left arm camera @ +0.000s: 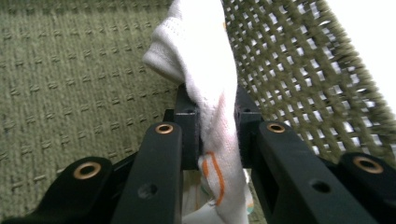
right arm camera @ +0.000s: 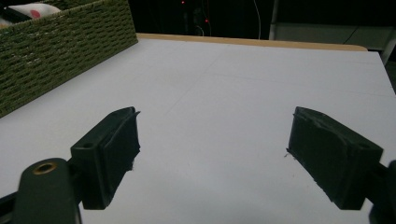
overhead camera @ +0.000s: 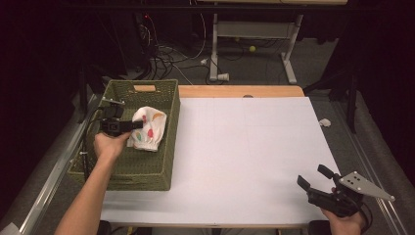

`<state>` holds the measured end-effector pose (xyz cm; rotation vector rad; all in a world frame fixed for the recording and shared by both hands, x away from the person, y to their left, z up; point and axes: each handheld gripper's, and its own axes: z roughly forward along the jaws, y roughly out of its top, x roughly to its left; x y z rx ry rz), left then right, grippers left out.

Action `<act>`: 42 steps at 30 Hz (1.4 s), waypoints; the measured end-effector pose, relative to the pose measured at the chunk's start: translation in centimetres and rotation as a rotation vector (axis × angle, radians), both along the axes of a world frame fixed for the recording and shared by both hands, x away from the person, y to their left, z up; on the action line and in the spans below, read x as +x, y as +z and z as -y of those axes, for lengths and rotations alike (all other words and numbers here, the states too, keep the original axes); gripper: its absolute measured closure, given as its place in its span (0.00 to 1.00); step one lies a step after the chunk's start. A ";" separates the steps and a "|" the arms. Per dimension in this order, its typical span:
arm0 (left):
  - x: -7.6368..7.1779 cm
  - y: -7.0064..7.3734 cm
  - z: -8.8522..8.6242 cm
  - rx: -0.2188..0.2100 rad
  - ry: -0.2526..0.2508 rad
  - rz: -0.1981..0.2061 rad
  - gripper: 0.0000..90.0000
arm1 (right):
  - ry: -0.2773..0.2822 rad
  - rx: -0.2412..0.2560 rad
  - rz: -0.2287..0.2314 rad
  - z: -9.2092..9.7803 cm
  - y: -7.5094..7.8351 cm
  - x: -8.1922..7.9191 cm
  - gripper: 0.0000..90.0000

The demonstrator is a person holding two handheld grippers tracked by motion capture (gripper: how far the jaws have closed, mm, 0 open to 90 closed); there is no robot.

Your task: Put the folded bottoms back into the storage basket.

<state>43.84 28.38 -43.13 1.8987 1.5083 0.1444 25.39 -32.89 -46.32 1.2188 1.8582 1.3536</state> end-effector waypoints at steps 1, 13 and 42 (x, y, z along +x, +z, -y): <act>0.0 0.0 0.0 0.004 0.001 -0.002 0.83 | -0.001 0.001 0.001 0.0 0.0 0.0 0.19; 0.4 -0.7 -0.6 0.019 0.035 -0.024 0.82 | -0.003 -0.001 0.001 0.0 0.0 0.0 0.19; 0.6 -1.3 -1.7 0.067 0.109 -0.047 0.57 | 0.001 -0.001 0.000 0.0 0.0 0.0 0.19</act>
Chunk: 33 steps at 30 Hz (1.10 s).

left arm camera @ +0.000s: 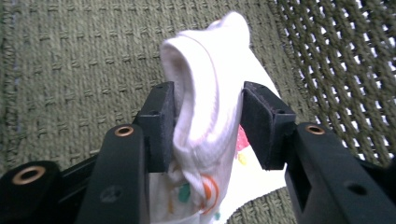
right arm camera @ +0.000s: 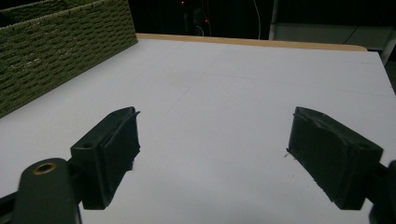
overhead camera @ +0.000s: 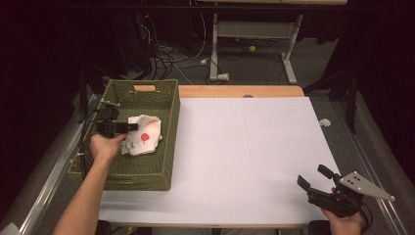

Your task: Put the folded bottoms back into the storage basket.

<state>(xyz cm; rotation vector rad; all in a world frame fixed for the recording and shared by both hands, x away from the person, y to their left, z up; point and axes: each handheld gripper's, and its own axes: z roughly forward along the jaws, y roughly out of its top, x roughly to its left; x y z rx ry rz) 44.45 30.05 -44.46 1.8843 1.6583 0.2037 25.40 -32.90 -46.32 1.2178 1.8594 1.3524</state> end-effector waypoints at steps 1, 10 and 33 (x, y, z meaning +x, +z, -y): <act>0.0 0.0 0.0 0.003 0.004 0.003 0.55 | 0.000 0.000 0.000 0.0 0.0 0.0 0.19; -0.3 0.7 0.1 0.016 0.005 0.047 0.44 | -0.001 0.000 -0.001 0.0 0.0 0.0 0.19; -1.9 2.5 -0.3 0.000 -0.009 0.142 0.39 | 0.001 -0.001 0.000 0.0 0.0 0.0 0.19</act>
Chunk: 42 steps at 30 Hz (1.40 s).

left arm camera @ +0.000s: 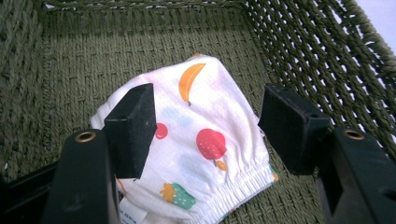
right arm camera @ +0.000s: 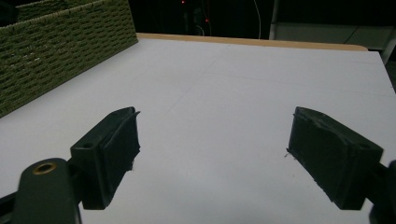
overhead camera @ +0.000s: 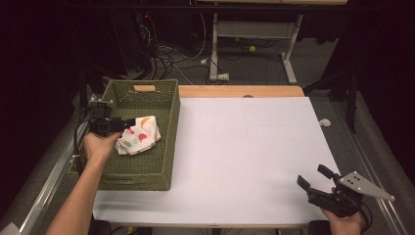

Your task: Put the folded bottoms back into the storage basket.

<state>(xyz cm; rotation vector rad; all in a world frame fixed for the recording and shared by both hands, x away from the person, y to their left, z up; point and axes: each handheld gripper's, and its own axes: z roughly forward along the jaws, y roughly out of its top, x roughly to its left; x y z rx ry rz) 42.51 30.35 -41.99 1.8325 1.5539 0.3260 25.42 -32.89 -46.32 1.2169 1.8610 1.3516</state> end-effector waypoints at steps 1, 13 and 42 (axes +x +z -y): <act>-0.1 0.1 0.0 -0.001 -0.002 0.003 0.39 | 0.000 0.000 0.000 0.0 0.0 0.0 0.19; -1.1 0.9 0.4 -0.008 -0.035 0.045 0.39 | -0.001 0.001 -0.001 0.0 0.0 0.0 0.19; -3.9 2.8 1.1 -0.031 -0.114 0.121 0.39 | -0.002 0.001 -0.002 0.0 0.0 0.0 0.19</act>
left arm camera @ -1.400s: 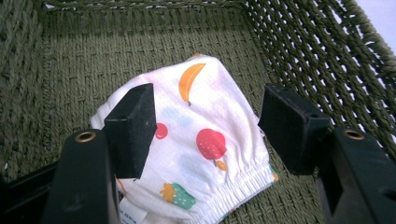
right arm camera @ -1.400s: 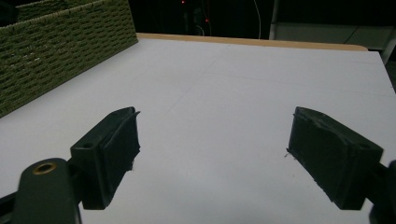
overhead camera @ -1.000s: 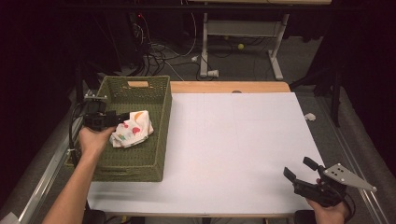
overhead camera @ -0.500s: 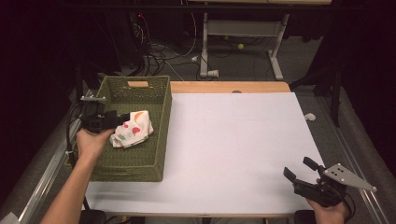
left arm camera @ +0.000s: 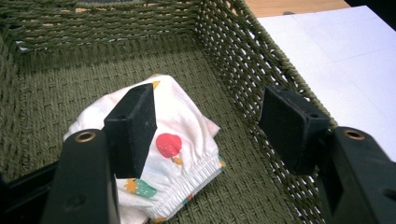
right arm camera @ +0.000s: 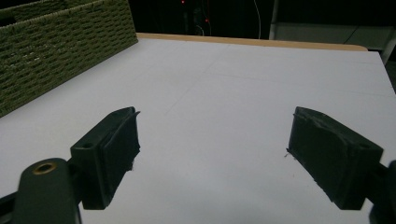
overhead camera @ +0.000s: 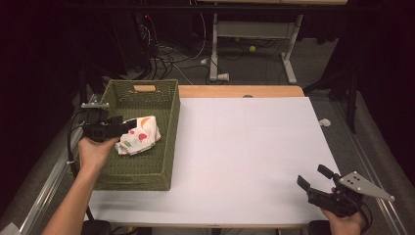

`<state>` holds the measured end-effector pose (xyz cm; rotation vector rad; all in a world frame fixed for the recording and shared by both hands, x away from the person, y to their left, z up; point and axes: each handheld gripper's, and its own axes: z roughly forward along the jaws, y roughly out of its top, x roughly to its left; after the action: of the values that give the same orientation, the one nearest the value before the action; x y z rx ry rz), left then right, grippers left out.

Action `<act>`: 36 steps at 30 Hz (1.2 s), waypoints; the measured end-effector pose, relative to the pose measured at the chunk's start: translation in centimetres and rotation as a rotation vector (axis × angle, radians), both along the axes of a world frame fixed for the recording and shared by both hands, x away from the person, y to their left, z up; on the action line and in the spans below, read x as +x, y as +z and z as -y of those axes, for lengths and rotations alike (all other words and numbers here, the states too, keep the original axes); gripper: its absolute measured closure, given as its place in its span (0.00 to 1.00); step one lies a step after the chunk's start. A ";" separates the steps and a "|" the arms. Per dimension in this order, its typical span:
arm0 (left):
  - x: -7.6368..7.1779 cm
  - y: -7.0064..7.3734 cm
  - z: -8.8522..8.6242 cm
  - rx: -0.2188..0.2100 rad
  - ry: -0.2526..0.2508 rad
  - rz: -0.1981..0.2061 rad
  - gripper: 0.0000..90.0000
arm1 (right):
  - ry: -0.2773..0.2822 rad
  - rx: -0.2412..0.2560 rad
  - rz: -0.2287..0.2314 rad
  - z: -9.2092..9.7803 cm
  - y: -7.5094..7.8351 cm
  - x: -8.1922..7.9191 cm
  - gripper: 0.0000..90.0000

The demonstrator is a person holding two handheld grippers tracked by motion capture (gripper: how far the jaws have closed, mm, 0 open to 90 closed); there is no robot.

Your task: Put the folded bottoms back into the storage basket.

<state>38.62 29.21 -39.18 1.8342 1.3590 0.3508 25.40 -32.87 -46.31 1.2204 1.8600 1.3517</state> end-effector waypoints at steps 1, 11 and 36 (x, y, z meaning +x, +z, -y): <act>-0.1 0.1 0.0 -0.001 -0.002 0.002 0.39 | 0.001 -0.001 0.000 0.0 0.0 0.0 0.19; -0.9 0.3 0.3 -0.015 -0.026 0.021 0.39 | 0.000 -0.001 0.000 0.0 0.0 0.0 0.19; -3.2 0.9 0.9 -0.019 -0.057 0.072 0.39 | -0.001 -0.001 0.001 0.0 0.0 0.0 0.19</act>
<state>35.42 28.33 -38.32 1.8234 1.2542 0.3698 25.41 -32.88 -46.32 1.2197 1.8593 1.3509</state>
